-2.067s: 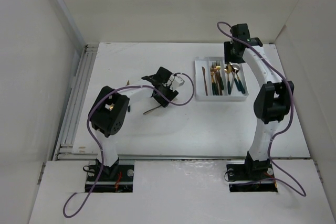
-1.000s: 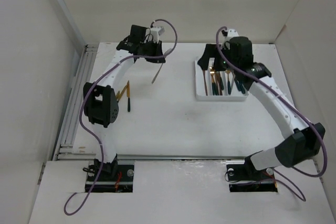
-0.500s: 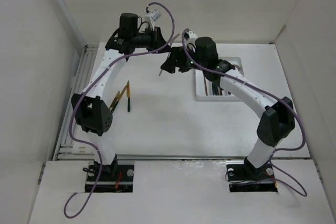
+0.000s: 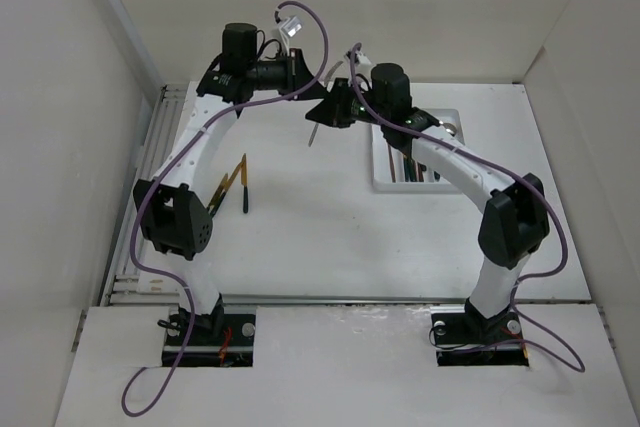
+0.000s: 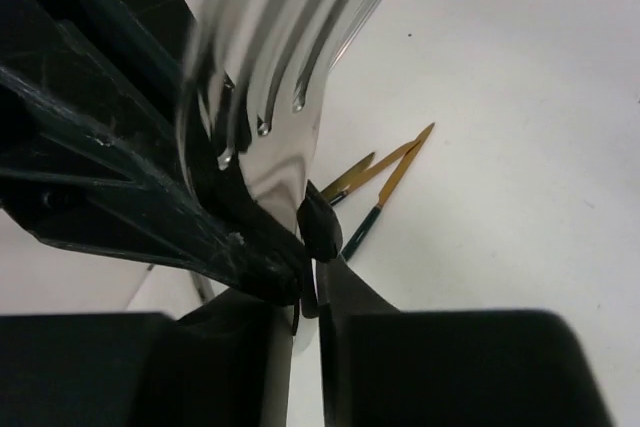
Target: Sort the eating utensils into containers
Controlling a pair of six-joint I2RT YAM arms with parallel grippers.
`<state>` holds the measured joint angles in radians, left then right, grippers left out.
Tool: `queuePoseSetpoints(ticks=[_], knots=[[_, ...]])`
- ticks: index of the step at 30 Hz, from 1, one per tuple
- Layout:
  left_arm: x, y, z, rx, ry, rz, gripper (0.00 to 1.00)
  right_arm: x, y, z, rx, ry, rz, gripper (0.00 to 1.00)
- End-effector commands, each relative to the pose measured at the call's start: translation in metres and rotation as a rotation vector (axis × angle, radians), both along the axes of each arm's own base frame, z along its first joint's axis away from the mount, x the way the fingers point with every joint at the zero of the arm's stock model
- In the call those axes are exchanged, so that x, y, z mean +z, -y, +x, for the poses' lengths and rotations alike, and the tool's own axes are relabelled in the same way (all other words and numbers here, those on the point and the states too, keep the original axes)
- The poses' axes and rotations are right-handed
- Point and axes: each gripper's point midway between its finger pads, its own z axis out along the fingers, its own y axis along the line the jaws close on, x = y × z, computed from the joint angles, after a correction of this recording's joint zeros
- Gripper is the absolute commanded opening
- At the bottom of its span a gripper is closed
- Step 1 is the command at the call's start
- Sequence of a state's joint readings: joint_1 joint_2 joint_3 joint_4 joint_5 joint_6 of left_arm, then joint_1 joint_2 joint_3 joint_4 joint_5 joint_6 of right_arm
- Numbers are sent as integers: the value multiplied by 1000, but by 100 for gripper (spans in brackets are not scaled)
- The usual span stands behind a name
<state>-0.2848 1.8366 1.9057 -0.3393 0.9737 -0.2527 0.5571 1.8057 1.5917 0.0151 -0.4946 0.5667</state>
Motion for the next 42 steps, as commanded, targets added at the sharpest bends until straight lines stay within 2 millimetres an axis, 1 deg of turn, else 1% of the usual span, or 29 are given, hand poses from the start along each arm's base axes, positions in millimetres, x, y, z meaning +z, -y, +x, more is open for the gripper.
queuePoseSetpoints(ticks=[1,2,5,6,7,8,9,10,11,12,13,14,15,16,17,18,19,20,21,22,23,25,26,28,29,34,36,40,42], knots=[[41,-2,-24,-47,76,-64,0,46,-1,-1,6,96,94,13],[41,-2,-24,-47,76,-64,0,46,0,1,-4,97,93,0],[29,-5,-18,-16,74,-35,0,50,13,3,-33,104,95,0],[24,-8,-11,26,82,-9,23,51,19,6,-55,105,93,0],[21,-12,-7,49,101,23,39,45,21,6,-70,95,84,0],[16,-15,-2,79,105,50,50,45,31,8,-87,90,80,0],[15,-23,10,156,131,95,57,36,37,13,-112,68,64,0],[15,-29,17,201,152,126,64,28,54,21,-164,46,45,0],[7,-36,23,242,160,175,98,20,65,28,-202,18,24,0],[6,-54,39,345,182,230,100,-7,90,39,-288,-33,-76,0],[8,-62,45,391,203,260,100,-26,105,45,-338,-70,-147,0],[4,-71,51,440,208,298,100,-28,118,53,-384,-74,-210,0],[0,-80,57,481,221,345,100,-72,134,48,-396,-159,-386,0],[7,-94,62,539,250,372,100,-86,153,54,-445,-181,-480,0],[3,-113,71,637,255,441,100,-81,176,67,-555,-160,-578,0],[2,-127,76,692,262,477,100,-91,195,71,-595,-184,-660,0],[7,-136,77,736,279,502,100,-124,210,63,-580,-260,-803,0],[-5,-157,81,812,259,573,100,-129,238,69,-657,-276,-889,0],[-6,-171,80,854,261,603,100,-125,246,73,-686,-271,-934,0],[-11,-176,81,876,252,625,100,-132,260,73,-719,-293,-982,0],[-6,-193,79,921,251,634,100,-145,267,69,-715,-324,-1048,0],[-19,-213,79,1008,189,634,100,-150,292,72,-767,-344,-1117,0],[-18,-221,77,1040,176,626,100,-160,296,71,-761,-356,-1161,0],[-28,-234,77,1039,144,627,100,-163,309,72,-797,-364,-1205,0],[-23,-239,75,1053,150,622,100,-167,314,73,-793,-372,-1218,0],[-29,-250,70,1068,131,634,100,-173,327,77,-808,-386,-1207,0],[-29,-252,70,1078,131,640,100,-189,324,76,-758,-399,-1219,0],[-44,-249,74,1047,110,657,99,-205,315,77,-711,-423,-1196,0],[-43,-245,77,1025,117,651,97,-206,311,77,-696,-427,-1183,0]])
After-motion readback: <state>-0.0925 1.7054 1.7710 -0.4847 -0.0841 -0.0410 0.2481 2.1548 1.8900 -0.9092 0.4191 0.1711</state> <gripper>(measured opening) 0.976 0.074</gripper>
